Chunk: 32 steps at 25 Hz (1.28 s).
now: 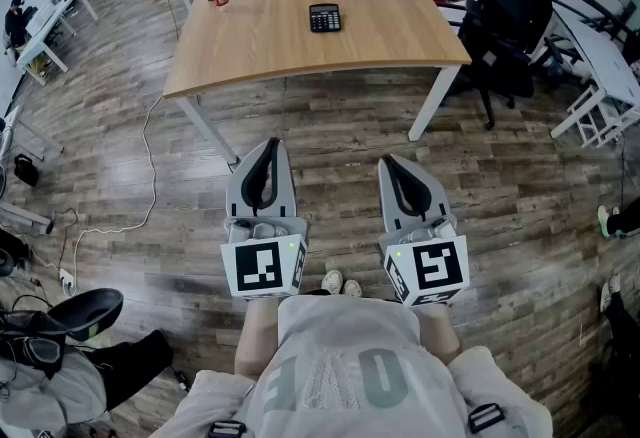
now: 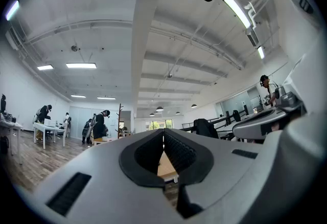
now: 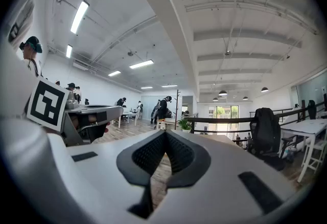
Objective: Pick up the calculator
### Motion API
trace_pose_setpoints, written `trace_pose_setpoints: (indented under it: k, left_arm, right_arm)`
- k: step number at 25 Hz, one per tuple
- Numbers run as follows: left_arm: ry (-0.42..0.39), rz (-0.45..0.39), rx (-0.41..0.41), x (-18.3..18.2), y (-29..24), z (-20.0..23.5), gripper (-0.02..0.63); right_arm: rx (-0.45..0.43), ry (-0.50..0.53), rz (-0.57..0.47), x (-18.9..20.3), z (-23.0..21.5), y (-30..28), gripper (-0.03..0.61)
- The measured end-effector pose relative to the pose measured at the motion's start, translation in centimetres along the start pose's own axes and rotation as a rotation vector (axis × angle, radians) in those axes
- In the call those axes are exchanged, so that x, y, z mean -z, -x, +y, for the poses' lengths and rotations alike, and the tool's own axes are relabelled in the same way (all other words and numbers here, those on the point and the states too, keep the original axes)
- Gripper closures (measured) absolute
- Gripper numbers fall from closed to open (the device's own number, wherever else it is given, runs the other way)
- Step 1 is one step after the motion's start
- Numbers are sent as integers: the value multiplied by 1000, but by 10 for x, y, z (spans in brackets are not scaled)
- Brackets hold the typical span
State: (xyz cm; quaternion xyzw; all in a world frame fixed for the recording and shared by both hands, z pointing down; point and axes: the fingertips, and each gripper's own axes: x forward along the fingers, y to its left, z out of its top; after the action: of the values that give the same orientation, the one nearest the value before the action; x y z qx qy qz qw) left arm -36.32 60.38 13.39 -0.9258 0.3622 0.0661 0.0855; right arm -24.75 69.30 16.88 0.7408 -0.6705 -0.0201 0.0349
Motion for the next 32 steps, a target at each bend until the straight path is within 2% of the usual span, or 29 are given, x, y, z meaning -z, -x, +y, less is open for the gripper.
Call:
trace_pose_setpoints:
  k: [6, 10, 12, 15, 20, 24, 32]
  left_arm:
    - [11, -8, -18, 1, 1, 12, 604]
    - [23, -9, -28, 2, 0, 20, 604]
    - [33, -18, -54, 1, 1, 30, 604]
    - [9, 3, -34, 4, -3, 37, 601]
    - [77, 18, 18, 17, -11, 47, 603]
    - [101, 54, -24, 34, -25, 54, 604]
    - [127, 22, -68, 50, -81, 79, 604]
  right_arm:
    - [-8, -13, -9, 1, 5, -7, 561]
    - [-81, -128, -47, -3, 13, -15, 561]
    - [-90, -164, -62, -5, 15, -21, 561]
    - [-74, -153, -73, -7, 16, -30, 560]
    - [-43, -145, -79, -3, 16, -42, 560]
    - [11, -139, -50, 5, -4, -50, 560]
    - [60, -159, -63, 16, -54, -88, 560]
